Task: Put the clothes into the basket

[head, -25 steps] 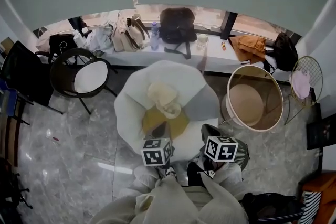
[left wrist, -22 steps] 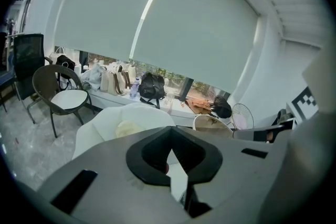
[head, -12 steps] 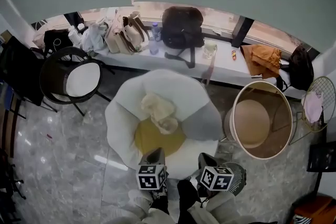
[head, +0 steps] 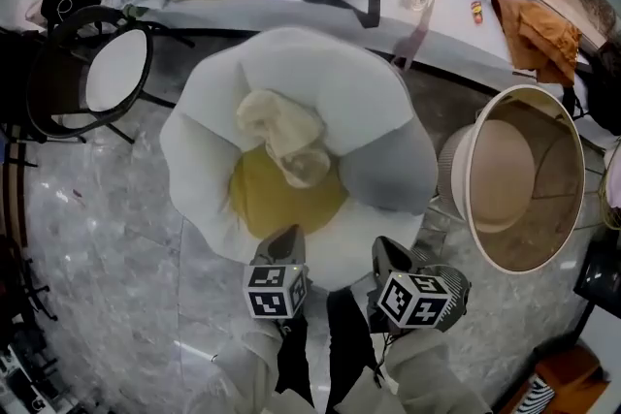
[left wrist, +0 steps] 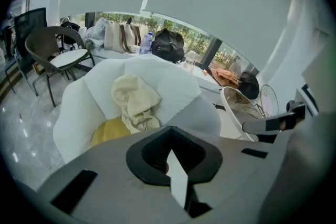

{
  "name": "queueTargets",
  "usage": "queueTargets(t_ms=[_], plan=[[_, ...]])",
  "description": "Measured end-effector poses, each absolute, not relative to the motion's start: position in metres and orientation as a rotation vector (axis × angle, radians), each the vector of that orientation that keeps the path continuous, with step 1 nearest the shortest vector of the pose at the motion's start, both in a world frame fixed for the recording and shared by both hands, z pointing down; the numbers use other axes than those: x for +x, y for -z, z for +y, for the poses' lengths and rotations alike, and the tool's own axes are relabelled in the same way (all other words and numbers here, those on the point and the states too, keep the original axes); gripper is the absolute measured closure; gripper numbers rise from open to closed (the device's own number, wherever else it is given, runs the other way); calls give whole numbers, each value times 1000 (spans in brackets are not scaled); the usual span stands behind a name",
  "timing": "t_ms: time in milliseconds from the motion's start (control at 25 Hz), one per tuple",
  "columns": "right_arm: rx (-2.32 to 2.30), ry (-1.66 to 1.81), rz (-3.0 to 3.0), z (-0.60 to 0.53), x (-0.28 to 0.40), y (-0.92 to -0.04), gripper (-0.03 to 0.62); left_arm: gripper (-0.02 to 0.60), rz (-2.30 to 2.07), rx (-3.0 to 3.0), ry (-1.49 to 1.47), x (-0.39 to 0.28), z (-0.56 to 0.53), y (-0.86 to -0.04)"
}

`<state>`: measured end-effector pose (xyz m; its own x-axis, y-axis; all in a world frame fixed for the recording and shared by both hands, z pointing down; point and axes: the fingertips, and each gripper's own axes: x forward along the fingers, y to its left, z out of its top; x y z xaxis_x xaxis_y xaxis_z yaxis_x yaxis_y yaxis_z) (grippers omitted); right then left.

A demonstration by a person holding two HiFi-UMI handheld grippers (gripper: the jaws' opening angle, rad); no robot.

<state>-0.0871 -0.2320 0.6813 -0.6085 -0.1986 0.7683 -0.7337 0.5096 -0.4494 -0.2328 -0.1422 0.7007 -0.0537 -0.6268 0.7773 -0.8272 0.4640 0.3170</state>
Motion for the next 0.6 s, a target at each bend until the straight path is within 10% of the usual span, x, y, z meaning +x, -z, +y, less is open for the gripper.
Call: queueTargets(t_ms=[600], plan=[[707,-1073,-1998,-240,-71,-779,569,577,-1748,1147,-304,-230,-156,-827]])
